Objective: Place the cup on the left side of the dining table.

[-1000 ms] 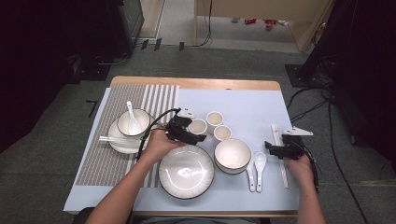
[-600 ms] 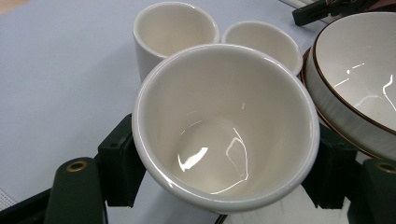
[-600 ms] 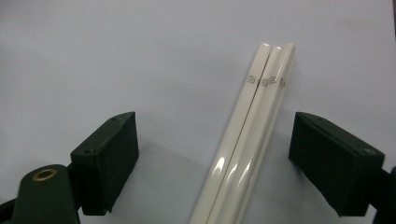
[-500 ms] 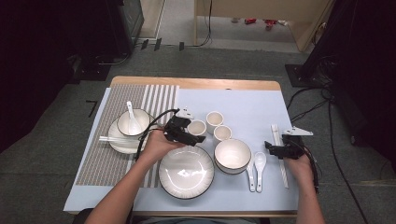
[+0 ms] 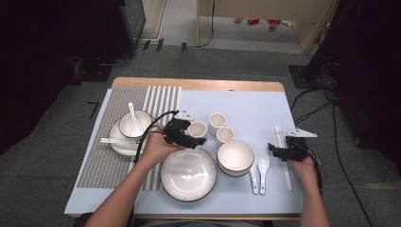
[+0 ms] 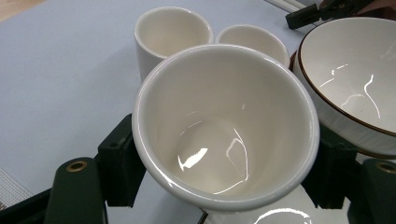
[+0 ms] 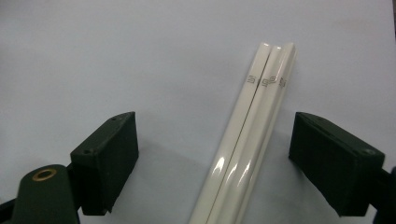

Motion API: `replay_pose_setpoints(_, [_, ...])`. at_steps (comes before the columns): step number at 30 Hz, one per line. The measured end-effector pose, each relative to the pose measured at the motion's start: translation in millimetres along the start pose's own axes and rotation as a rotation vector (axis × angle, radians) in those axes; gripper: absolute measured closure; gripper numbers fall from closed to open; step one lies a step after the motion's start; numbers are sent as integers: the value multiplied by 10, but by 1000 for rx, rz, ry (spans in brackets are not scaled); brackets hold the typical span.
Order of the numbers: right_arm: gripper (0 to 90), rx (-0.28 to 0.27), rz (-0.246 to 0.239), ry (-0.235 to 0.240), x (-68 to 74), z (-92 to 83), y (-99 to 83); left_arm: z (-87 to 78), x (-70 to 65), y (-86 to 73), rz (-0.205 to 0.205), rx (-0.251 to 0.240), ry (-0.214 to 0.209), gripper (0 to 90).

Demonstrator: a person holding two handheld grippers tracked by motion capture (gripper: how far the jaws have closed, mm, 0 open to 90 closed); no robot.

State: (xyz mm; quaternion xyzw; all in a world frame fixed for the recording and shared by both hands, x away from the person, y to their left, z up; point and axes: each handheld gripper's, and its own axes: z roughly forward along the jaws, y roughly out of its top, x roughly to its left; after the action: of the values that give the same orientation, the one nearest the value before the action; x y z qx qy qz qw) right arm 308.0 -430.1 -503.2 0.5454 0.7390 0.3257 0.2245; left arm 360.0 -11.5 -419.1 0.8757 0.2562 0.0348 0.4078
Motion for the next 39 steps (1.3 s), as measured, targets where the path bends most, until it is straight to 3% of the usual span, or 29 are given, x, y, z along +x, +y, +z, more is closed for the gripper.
replay_pose_setpoints(39, [153,0,1,-1,0,0,0,-163,56,-105,-15,9,8,277])
